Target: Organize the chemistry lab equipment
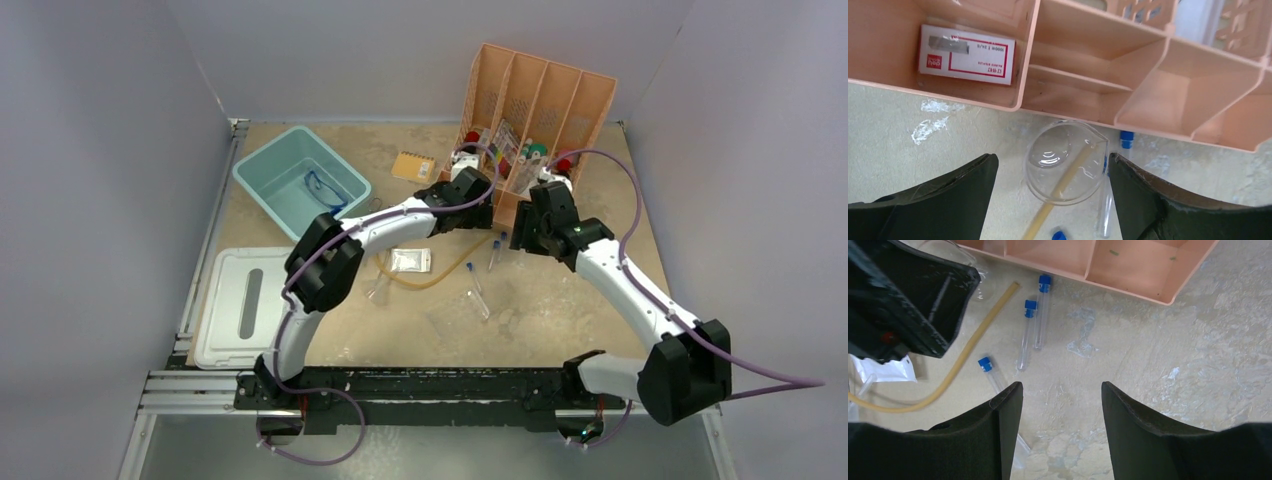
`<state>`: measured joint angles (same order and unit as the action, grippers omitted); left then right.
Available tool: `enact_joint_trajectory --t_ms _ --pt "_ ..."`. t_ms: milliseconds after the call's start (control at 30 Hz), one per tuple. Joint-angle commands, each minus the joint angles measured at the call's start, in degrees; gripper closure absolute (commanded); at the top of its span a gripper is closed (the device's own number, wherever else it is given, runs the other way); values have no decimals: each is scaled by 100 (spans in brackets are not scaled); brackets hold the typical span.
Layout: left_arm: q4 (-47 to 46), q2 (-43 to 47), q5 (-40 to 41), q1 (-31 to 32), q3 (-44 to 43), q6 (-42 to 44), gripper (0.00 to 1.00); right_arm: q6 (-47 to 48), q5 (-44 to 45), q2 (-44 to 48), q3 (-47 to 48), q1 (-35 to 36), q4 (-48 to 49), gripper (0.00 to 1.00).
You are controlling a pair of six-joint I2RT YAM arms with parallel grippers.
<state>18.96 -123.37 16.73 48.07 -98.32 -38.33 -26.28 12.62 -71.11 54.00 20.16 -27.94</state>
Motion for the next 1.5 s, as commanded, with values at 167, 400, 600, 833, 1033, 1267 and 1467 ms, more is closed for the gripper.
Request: enact_joint_trajectory --t_ms 167,400,600,833,1033,1267,1467 --pt "376 -325 -13 1 -537 262 24 55 340 184 166 -24 129 38" --pt "498 -378 -143 0 -756 451 40 -1451 399 133 225 -24 177 23" --pt "677 46 -58 -7 -749 720 51 -1404 399 115 266 -27 200 23" --pt "1282 1273 58 -53 -368 853 55 -1412 307 96 252 -27 330 24" --pt "1937 2231 972 -435 -415 840 55 -1402 136 -183 375 -30 508 25" --pt "2425 3048 1583 -1716 -136 817 56 -1253 -29 -808 1121 -25 212 26" --pt "2483 3344 1843 -3199 544 372 57 -1100 -121 -1188 1388 -27 496 27"
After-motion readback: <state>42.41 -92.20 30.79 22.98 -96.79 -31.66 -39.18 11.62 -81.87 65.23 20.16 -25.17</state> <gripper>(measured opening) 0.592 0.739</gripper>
